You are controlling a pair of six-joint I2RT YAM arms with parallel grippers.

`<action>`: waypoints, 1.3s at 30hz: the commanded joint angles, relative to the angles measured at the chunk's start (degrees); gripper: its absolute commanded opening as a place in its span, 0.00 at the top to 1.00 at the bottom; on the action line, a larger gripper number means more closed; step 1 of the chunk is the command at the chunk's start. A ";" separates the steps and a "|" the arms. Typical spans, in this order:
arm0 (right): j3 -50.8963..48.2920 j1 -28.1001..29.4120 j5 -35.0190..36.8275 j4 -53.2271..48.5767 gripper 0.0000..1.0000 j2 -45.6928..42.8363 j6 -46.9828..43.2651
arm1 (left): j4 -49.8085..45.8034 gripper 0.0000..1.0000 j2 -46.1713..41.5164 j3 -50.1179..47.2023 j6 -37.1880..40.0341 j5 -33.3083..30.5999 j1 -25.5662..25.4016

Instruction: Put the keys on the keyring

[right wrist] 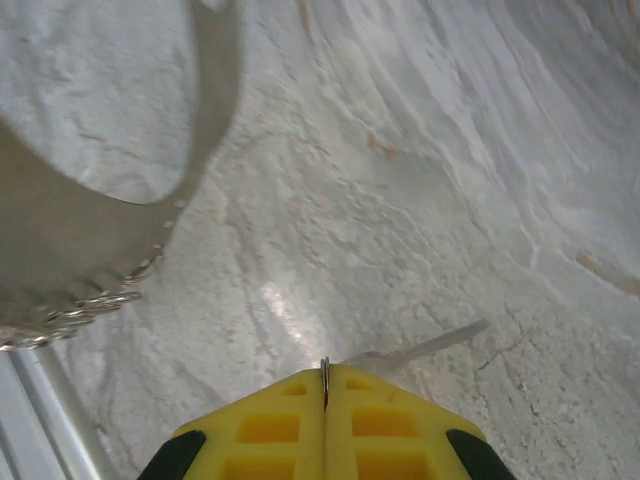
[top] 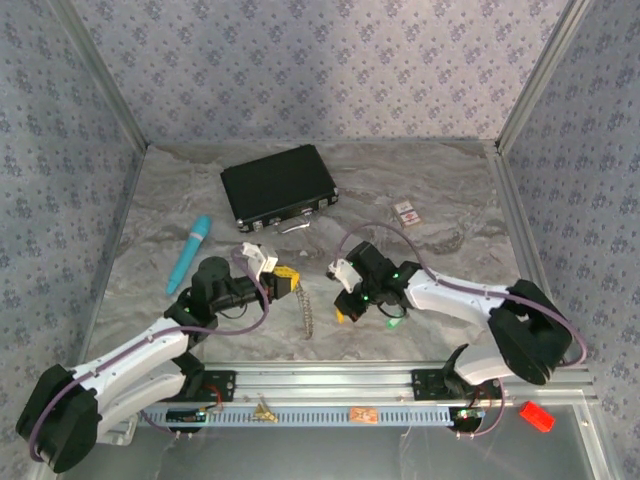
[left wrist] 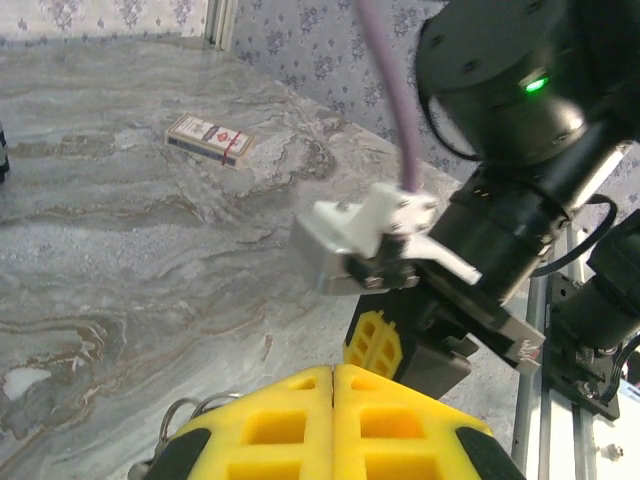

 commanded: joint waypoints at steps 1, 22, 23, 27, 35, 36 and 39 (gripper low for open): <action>0.18 -1.05 -2.07 1.12 1.00 2.87 3.81 | 5.19 1.00 -0.21 -0.04 4.83 2.71 -0.29; -1.54 -3.85 -19.42 22.29 0.68 -11.71 -27.81 | 8.63 1.00 1.74 0.03 15.01 8.58 -0.62; -1.08 -3.74 -21.05 22.73 0.68 -11.09 -27.64 | 8.51 1.00 1.96 0.21 15.32 9.09 -0.73; -0.45 -3.39 -22.59 24.69 0.69 -9.70 -26.75 | 8.27 1.00 2.70 0.70 16.19 10.04 -0.97; 0.77 -2.62 -23.54 26.97 0.73 -6.99 -25.91 | 9.14 1.00 4.06 0.92 16.45 10.15 -1.41; 0.95 -2.50 -23.67 26.93 0.74 -6.70 -25.92 | 9.30 1.00 4.16 0.92 16.42 10.14 -1.44; 1.24 -2.21 -24.36 26.92 0.77 -5.94 -25.91 | 9.25 1.00 4.18 0.92 16.49 9.97 -1.50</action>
